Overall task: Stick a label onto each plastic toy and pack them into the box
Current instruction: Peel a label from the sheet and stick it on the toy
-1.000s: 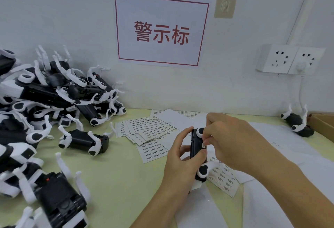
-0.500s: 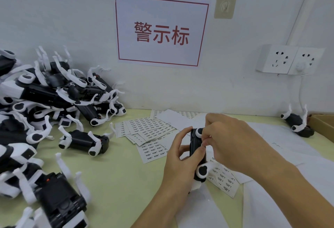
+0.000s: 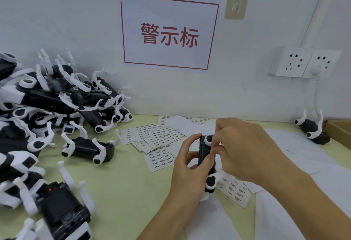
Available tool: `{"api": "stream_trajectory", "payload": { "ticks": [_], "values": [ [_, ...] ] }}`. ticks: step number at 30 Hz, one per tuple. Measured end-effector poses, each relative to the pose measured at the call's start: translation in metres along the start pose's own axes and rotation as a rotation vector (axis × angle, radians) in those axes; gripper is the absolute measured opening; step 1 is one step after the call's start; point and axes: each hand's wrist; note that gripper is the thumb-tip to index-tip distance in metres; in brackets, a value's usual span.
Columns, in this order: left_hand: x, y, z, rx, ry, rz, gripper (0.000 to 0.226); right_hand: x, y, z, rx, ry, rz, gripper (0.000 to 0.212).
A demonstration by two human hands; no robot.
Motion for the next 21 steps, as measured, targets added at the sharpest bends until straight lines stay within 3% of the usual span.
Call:
{"api": "stream_trajectory", "payload": {
  "ticks": [21],
  "values": [
    [0.0010,0.0004,0.0011,0.029,-0.004,0.020,0.044,-0.0024,-0.0064,-0.0026,0.143,0.024,0.098,0.019]
  ]
}}
Point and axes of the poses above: each hand's wrist, its own z-axis away from the middle knuckle, its own x-axis out of the palm, y = z × x, and after that the axes turned 14 degrees about -x, right-handed
